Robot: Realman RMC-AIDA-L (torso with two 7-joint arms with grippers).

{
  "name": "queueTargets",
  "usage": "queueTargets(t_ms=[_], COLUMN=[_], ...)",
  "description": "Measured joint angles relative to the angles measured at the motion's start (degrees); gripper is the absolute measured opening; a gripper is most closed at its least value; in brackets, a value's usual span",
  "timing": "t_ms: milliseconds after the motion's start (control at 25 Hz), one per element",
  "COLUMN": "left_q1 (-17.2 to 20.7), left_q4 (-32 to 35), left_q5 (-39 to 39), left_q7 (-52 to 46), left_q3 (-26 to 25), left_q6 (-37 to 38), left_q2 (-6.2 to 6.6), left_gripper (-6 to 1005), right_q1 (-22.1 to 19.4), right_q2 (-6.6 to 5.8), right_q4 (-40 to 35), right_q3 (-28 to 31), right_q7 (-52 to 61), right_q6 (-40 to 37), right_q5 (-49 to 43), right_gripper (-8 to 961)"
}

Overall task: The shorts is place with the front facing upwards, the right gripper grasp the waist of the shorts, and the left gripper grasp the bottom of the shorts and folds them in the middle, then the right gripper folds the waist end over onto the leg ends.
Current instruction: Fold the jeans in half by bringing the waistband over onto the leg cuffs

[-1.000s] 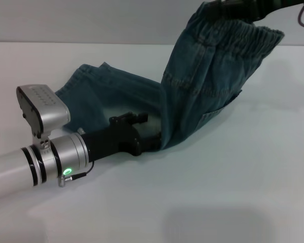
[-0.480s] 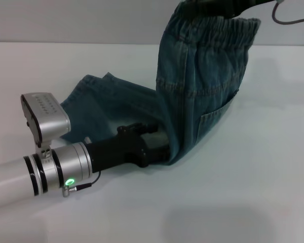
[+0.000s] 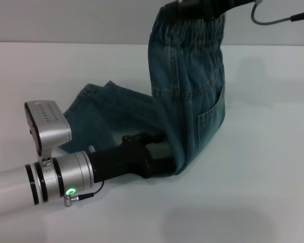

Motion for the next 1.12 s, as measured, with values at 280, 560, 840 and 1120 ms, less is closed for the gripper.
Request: queueTargets(t_ms=[280,560,840,1120], left_q1=[4.08,11.29,14.37,16.02], left_q4=[6.2,18.65,24.42,25.34], left_q5=[-0.18,0.01,-0.37,-0.46], left_q7=[-1.84,-6.68,-6.6,-4.88], left_q3=[0.03,0.24,-7.68,-23.18], left_q6=[-0.35,-3.73,-7.54,-4.83], left_q2=[0.76,1.28,1.32,1.25], left_gripper=[813,813,813,813], right_q1=[-0.25,-0.47,0.02,0.2], right_q2=[0.35,0.97,2.58,3.1], right_q4=[0.7,0.81,3.35,9.22], right_q3=[-1.02,-1.08,-1.75,-12.08], right_q7=[-0.45,-0.73,-3.26,-7.97], right_q6=[0.33,0.32,2.14,13.16], right_q5=[0.0,0.0,-0.08,4.46], right_gripper=[6,13,20,27])
